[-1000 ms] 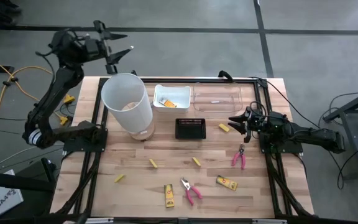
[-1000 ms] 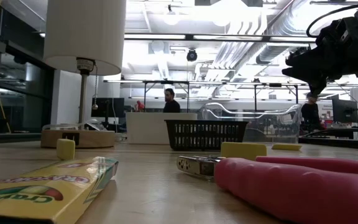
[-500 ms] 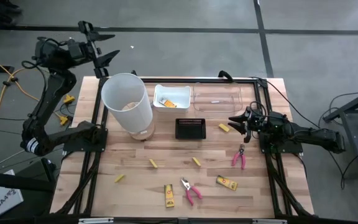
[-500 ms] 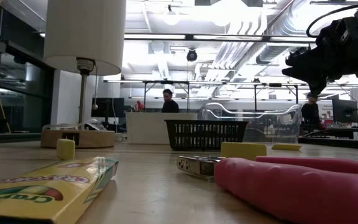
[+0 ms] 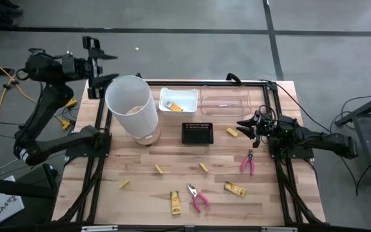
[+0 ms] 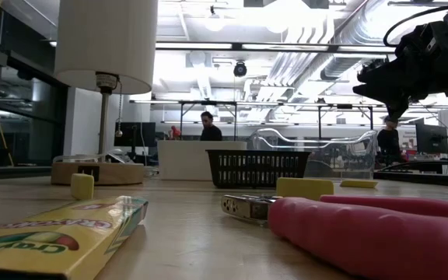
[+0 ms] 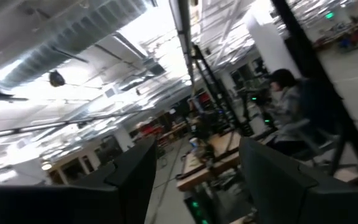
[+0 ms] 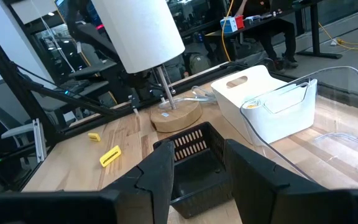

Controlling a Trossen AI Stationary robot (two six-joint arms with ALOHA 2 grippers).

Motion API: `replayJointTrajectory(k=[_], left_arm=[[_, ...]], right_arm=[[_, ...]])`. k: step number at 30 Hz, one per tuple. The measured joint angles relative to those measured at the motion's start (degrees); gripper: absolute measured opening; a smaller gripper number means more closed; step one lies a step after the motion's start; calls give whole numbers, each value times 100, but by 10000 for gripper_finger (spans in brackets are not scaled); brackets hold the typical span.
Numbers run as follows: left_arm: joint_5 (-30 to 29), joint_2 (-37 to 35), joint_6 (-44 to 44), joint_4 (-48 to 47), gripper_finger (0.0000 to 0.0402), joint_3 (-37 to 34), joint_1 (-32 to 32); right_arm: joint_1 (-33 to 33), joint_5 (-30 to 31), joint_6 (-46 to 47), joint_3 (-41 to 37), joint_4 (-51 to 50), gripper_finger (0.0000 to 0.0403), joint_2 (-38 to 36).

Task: Pick & Place School Supplies
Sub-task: Put the yellow crayon box into the white bin

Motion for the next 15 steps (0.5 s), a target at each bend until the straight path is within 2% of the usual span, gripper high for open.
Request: replayJointTrajectory(k=[6,15], left_arm=[[-1039,-309,863,-1089,220,2,-1419],[-2592,41,1611,-1266,220,4,-3653]], right_arm=[[0,0,-1,0,0,133,0],[0,1,0,0,0,133,0]])
